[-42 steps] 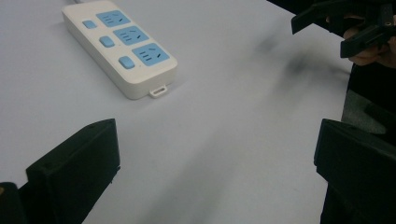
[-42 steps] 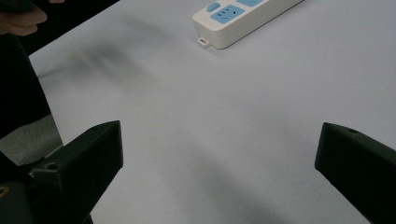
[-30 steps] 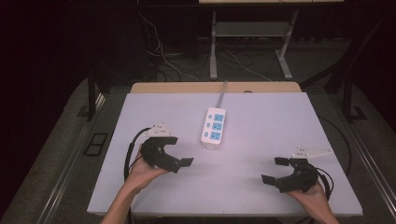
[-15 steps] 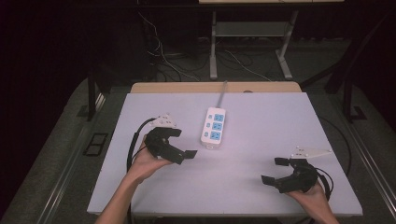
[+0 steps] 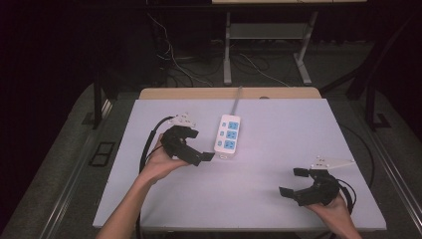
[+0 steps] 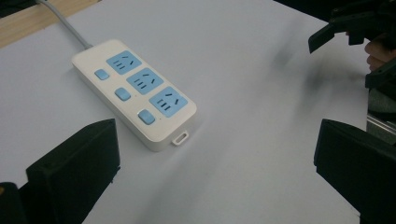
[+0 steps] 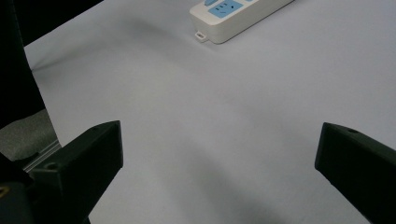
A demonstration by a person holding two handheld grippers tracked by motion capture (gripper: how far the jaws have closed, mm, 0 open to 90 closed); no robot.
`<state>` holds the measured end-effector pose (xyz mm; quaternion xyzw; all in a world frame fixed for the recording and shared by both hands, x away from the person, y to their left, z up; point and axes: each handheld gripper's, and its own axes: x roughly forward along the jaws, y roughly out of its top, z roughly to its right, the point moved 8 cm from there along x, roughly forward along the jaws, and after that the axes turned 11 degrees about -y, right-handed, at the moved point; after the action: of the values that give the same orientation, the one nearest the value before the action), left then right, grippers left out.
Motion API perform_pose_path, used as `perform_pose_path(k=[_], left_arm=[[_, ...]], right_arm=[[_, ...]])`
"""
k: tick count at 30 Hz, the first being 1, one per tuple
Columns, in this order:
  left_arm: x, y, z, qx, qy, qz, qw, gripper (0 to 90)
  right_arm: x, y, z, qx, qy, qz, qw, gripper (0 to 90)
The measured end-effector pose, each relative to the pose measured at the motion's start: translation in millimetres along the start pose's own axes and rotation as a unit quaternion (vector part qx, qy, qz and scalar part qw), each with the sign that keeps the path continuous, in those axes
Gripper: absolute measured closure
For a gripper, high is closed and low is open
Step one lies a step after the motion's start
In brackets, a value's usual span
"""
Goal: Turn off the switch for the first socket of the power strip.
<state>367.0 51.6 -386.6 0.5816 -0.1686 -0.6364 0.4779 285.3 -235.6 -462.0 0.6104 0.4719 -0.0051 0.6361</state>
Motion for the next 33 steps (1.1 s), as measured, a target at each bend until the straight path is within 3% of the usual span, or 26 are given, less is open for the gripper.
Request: perform_pose_path(k=[18, 33], left_arm=[[10.2, 19.3, -17.9, 0.01, -0.003, -0.019, 0.9998, 0.0], [17.7, 32.4, -40.1, 0.006, 0.003, -0.027, 0.9996, 0.1]], right_arm=[[0.1, -1.0, -0.4, -0.005, -0.001, -0.003, 1.0, 0.8], [-0.5, -1.4, -0.6, -0.005, -0.001, -0.001, 1.0, 0.8]])
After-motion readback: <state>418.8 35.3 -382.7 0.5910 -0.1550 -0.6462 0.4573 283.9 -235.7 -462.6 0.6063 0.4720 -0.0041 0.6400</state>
